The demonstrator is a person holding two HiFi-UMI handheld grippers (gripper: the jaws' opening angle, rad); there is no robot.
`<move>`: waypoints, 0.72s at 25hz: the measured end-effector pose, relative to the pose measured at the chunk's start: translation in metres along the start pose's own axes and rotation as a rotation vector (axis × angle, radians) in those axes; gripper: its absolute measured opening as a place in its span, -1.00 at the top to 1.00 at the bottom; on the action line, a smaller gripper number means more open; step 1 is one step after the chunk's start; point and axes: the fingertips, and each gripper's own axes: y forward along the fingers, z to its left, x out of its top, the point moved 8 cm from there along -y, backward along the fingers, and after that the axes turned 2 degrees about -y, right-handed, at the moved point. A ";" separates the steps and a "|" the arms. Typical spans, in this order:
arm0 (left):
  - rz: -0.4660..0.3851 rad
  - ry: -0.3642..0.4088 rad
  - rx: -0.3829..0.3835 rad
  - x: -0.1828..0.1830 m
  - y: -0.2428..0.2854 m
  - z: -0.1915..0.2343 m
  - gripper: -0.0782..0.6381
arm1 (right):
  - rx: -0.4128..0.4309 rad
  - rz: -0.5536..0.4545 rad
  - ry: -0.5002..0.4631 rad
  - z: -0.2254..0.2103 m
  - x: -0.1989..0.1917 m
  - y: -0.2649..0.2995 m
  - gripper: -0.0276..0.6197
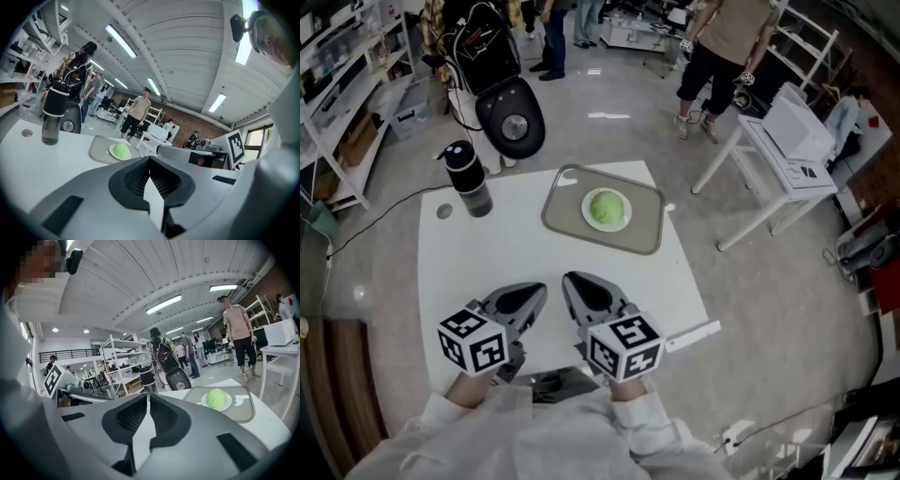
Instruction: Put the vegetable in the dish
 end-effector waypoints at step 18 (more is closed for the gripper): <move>-0.023 -0.056 0.019 -0.006 0.020 -0.017 0.76 | 0.050 -0.044 0.026 -0.007 -0.005 -0.018 0.84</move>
